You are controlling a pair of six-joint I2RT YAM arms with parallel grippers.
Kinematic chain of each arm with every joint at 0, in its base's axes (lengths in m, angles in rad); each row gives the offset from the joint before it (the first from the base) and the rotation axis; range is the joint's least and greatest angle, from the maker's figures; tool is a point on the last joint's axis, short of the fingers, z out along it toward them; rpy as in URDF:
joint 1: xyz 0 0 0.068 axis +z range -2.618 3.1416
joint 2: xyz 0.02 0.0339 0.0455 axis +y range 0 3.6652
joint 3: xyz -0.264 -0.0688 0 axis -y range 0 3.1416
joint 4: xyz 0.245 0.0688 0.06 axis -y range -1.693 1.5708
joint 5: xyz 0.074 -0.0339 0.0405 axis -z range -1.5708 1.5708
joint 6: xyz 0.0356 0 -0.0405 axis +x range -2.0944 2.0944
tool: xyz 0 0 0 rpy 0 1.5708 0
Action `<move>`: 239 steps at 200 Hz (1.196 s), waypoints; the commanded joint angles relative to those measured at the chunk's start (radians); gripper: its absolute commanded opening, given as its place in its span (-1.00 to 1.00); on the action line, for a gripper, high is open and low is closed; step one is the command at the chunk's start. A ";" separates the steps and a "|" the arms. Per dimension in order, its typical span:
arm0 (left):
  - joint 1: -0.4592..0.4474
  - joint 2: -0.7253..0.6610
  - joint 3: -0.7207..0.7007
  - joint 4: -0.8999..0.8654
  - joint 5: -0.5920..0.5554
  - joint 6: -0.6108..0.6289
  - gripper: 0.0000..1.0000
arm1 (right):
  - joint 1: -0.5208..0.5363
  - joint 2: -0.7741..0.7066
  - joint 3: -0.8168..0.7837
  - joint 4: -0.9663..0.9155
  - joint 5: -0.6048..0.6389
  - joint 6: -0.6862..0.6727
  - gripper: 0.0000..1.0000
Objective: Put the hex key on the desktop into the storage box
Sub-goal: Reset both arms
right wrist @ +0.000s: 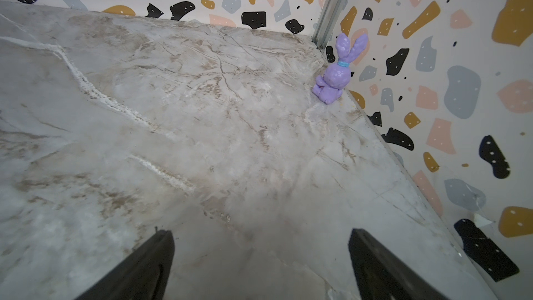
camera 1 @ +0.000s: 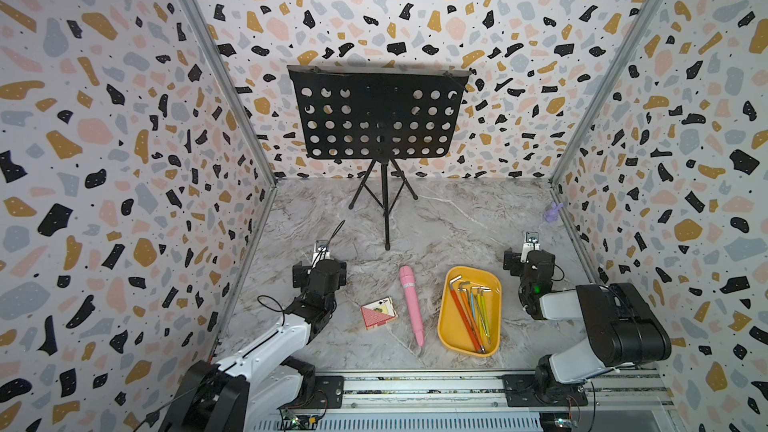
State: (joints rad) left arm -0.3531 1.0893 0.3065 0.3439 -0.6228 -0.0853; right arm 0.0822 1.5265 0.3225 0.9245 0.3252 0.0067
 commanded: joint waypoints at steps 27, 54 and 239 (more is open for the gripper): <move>0.006 0.133 -0.046 0.438 -0.052 0.152 1.00 | -0.004 -0.009 0.015 -0.005 -0.002 0.004 1.00; 0.015 0.346 -0.113 0.843 -0.049 0.232 1.00 | -0.003 -0.009 0.014 -0.002 -0.002 0.003 1.00; 0.219 0.316 0.000 0.485 0.250 0.044 1.00 | -0.004 -0.009 0.014 -0.001 -0.002 0.003 1.00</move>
State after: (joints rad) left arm -0.1329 1.4193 0.3035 0.8280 -0.3931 -0.0231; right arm 0.0822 1.5265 0.3225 0.9241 0.3252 0.0067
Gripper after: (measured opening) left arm 0.998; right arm 0.999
